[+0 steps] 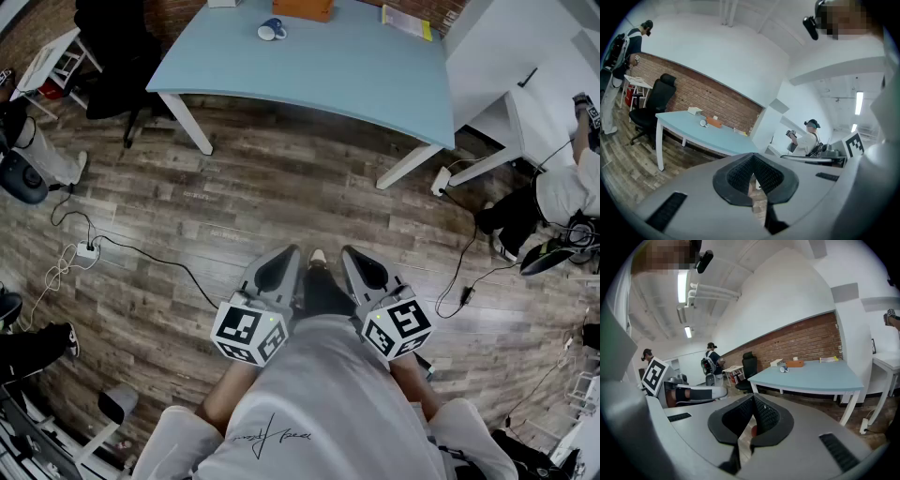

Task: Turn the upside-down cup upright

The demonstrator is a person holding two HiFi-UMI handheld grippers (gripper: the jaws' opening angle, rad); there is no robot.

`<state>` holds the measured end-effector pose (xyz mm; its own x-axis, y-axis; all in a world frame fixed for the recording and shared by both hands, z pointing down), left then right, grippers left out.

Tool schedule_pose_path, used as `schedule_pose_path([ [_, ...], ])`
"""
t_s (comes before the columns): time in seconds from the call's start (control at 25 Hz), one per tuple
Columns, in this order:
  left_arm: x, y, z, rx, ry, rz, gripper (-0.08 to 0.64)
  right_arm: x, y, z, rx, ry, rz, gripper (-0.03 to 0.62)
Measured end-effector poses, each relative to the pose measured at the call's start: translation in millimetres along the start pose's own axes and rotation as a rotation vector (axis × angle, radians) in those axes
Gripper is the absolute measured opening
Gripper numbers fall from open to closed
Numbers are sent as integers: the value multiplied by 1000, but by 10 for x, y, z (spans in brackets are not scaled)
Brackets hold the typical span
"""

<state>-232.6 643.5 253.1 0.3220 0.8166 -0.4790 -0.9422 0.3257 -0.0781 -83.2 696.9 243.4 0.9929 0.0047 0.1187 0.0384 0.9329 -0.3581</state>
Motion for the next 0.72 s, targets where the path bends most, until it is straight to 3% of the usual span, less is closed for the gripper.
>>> schedule_pose_path([
  [0.24,8,-53,31,2,9,-15,8,73,-54,-14,2,3,-25,20],
  [0.48,-58,-149,-1,-5,1,-79,8,186,-117,-56,-7,7,-39,20],
  [0.72,-61,-441,-25,-21,-10,-37,8,224,-279,-154,-31,-32,-128,21],
])
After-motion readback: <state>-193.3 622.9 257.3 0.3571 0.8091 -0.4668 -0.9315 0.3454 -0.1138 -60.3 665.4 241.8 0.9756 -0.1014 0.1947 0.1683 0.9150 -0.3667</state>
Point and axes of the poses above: the fingertips, and each gripper's own axes: y backward along the fingers, x to its right, z out of its underside, the point moved 6 cm from there along y, backward along the fingers, and after that the axes turned 15 degrees about z, right-handed, at the moved point
